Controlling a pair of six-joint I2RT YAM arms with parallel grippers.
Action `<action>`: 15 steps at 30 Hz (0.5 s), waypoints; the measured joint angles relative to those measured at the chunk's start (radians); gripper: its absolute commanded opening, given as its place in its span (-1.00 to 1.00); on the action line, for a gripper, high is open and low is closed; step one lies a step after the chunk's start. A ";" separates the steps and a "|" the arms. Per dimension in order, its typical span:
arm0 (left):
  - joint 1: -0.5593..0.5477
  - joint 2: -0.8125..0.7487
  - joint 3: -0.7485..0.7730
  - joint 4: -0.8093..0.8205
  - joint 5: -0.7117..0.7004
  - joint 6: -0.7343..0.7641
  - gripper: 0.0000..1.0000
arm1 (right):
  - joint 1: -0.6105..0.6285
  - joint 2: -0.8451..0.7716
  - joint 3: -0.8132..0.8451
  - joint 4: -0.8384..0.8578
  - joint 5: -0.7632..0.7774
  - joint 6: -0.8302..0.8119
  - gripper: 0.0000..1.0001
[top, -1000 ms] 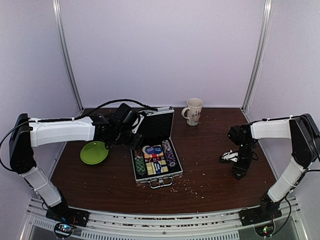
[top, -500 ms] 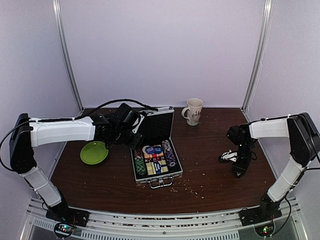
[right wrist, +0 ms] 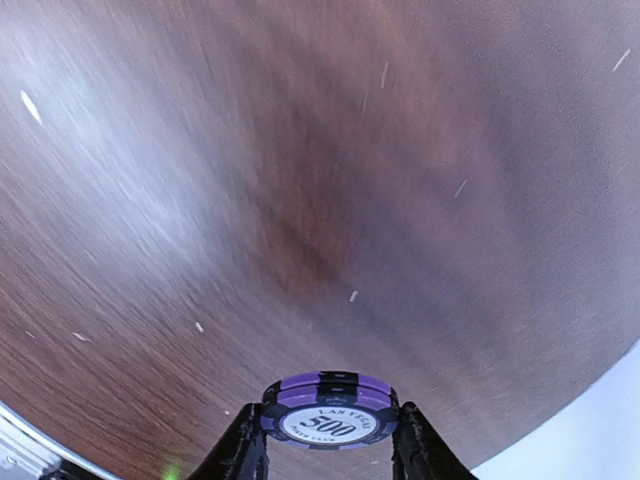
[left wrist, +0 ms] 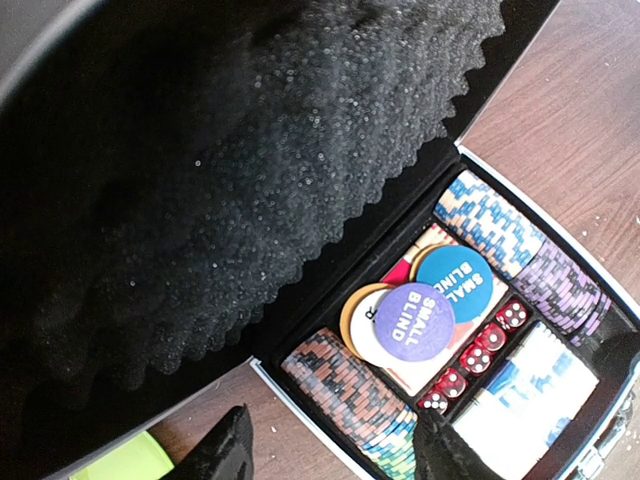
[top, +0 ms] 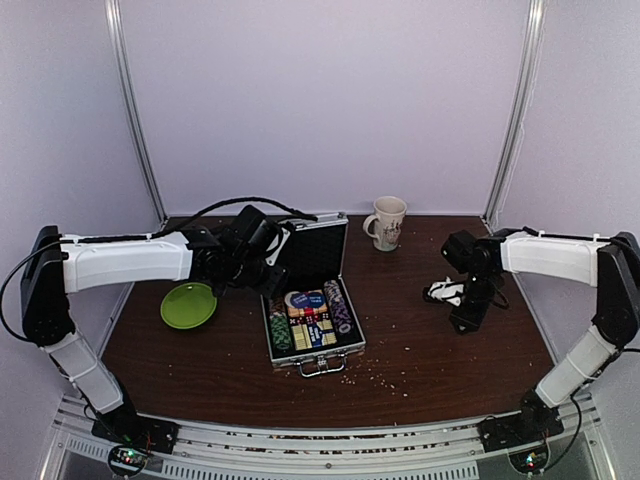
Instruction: Pack up texas hold em set
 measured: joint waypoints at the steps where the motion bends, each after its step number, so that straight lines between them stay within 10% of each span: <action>1: 0.000 0.000 0.000 0.000 0.001 0.000 0.14 | 0.027 -0.006 0.028 0.001 0.001 0.008 -0.29; 15: 0.000 -0.010 -0.006 -0.013 0.000 -0.002 0.14 | 0.425 0.162 0.383 0.127 -0.004 0.074 -0.28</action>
